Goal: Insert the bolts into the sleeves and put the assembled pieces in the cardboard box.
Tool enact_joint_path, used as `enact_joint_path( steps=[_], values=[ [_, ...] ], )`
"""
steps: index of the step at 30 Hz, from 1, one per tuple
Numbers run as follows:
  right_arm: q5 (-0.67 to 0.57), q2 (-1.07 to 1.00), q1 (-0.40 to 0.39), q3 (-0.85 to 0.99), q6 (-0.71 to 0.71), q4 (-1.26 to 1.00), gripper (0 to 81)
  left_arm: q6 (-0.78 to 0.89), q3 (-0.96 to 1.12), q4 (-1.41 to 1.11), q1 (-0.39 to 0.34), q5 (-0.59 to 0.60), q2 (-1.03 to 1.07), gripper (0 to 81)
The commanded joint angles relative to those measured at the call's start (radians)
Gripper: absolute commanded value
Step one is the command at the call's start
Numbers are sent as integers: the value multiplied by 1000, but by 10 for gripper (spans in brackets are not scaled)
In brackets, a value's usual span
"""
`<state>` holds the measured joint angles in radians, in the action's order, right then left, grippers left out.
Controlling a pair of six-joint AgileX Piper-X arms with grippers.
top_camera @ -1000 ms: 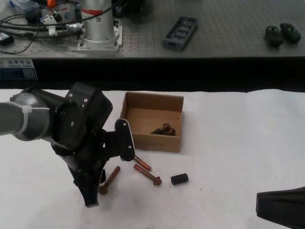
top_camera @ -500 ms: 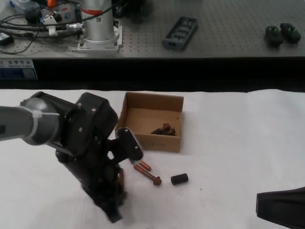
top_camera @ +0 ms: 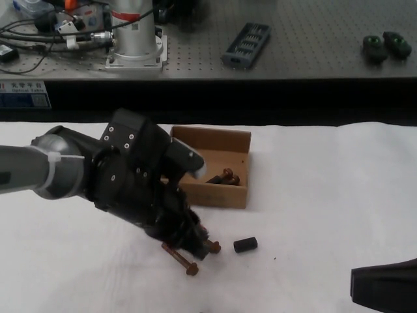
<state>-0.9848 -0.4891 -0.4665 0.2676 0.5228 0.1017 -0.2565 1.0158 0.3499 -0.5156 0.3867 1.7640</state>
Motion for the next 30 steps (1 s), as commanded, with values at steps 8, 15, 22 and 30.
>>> enact_joint_path(
  steps=[8, 15, 22, 30],
  values=[
    [-16, 6, -2, 6, 1, -10, 43, -469, 8, 65, 3, -220, -8, 211],
    [-13, 6, -2, 6, -2, -10, 43, -765, 8, 188, -6, -218, -8, 211],
    [15, 6, -2, 6, -7, -10, 43, -950, 8, 300, -29, -218, -8, 211],
    [14, 6, -2, 4, -7, -10, 43, -963, 8, 199, -38, -218, -8, 308]
  ],
)
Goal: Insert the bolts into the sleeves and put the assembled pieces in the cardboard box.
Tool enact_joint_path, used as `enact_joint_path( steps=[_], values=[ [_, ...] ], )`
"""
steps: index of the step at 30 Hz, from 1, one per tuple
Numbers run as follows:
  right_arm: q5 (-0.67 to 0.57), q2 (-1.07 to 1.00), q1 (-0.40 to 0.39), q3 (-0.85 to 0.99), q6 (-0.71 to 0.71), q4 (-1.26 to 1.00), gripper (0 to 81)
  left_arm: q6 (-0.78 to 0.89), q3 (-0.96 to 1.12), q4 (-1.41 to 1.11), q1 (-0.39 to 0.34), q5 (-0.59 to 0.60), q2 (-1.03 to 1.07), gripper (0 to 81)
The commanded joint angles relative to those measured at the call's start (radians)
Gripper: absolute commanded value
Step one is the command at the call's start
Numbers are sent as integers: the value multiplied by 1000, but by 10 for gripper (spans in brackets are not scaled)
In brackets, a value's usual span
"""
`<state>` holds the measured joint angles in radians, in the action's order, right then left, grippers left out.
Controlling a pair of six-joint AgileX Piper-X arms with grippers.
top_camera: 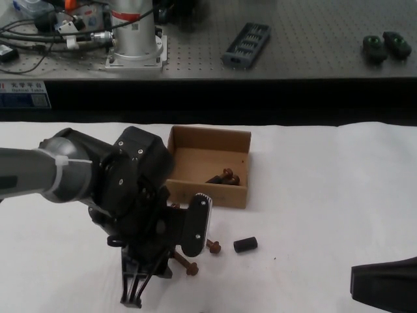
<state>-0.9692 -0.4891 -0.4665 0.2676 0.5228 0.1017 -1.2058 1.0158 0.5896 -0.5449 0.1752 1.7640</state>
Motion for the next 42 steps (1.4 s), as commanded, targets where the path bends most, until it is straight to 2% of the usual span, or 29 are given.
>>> enact_joint_path(
  steps=[1, 3, 10, 23, 25, 29, 42],
  values=[
    [-1, 6, -2, 4, -7, -10, 43, -14, 8, -46, -8, -7, -8, 349],
    [-1, 6, -2, 4, -7, -10, 43, -28, 8, -52, -8, -7, -8, 387],
    [-3, 6, -2, 4, -7, -10, 43, -140, 8, -72, -8, -7, -3, 335],
    [-6, 6, -2, 4, 1, -10, 43, -145, 8, -68, -8, -7, 43, 333],
    [-6, 6, -2, 4, 1, -10, 43, -137, 8, -68, -8, -7, 43, 293],
    [-6, 6, -2, 4, 1, -10, 43, -23, 8, -68, -8, -7, 43, 202],
    [-6, 6, -2, 4, 1, -10, 43, 515, 12, -55, -11, 1, 43, 202]
  ],
)
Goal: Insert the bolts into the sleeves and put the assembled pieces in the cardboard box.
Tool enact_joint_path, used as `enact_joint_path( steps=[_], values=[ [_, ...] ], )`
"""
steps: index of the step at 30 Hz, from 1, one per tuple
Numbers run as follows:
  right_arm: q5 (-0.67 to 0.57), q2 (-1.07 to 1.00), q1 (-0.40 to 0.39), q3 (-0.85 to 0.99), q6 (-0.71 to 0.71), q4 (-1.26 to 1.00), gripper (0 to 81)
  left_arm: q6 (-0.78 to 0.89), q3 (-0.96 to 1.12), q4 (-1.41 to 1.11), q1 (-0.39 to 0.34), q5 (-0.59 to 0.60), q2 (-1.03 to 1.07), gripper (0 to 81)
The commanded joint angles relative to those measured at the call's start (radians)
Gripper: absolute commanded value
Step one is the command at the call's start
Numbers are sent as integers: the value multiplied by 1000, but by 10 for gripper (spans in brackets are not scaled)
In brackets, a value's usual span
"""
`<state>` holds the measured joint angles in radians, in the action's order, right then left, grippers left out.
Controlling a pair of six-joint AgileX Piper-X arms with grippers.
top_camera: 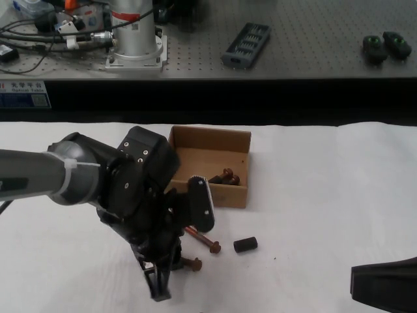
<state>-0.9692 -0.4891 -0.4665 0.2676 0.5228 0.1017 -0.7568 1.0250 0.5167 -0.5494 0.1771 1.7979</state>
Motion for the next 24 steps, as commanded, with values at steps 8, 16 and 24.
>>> enact_joint_path(
  steps=[8, 16, 24],
  values=[
    [-6, 6, -2, 4, 1, -10, 43, 548, 11, 105, -12, 183, 9, 202],
    [-6, 6, -2, 4, 1, -10, 43, 1060, 41, 24, -12, 434, 9, 202],
    [-11, 6, -2, 4, 11, -10, 43, 1158, 47, -181, -12, 585, 9, 202]
  ],
)
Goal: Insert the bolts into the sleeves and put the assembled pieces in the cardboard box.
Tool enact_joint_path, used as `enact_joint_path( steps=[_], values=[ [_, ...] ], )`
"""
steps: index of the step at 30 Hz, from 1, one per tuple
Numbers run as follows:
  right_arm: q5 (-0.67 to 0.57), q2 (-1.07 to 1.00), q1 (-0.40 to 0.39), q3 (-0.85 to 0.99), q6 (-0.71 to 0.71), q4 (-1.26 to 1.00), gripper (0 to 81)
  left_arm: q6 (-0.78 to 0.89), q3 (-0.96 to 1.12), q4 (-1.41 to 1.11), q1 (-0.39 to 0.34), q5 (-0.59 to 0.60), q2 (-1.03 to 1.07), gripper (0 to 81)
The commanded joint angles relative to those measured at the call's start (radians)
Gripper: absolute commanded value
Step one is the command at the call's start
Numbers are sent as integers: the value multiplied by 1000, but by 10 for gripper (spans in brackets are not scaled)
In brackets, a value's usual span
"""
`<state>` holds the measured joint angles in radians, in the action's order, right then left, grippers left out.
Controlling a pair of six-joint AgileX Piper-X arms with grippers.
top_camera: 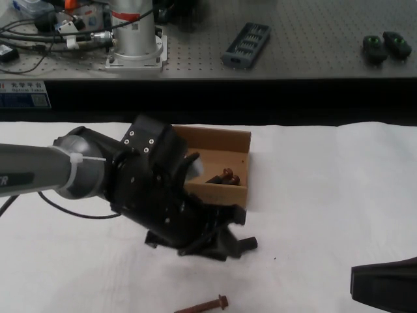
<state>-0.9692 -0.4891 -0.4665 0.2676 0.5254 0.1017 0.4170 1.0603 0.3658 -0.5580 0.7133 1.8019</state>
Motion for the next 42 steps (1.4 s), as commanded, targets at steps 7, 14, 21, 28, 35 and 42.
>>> enact_joint_path(
  steps=[7, 14, 21, 28, 35, 42],
  values=[
    [-10, 6, -2, 4, 15, -10, 43, -370, 13, 38, -7, -7, -1, 224],
    [-10, 6, -2, 4, 15, -10, 43, -692, 13, 227, -22, -230, -1, 427],
    [-5, 6, -2, 4, 15, -10, 43, -842, 13, 296, -27, -349, -1, 376],
    [-5, 6, -2, 4, 15, -10, 43, -987, 13, 345, -75, -463, -1, 376],
    [3, 6, -2, 4, 15, -10, 43, -994, 15, 345, -128, -463, -1, 376],
    [3, 6, -2, 4, 15, -10, 43, -905, 37, 345, -141, -462, -9, 376]
  ],
)
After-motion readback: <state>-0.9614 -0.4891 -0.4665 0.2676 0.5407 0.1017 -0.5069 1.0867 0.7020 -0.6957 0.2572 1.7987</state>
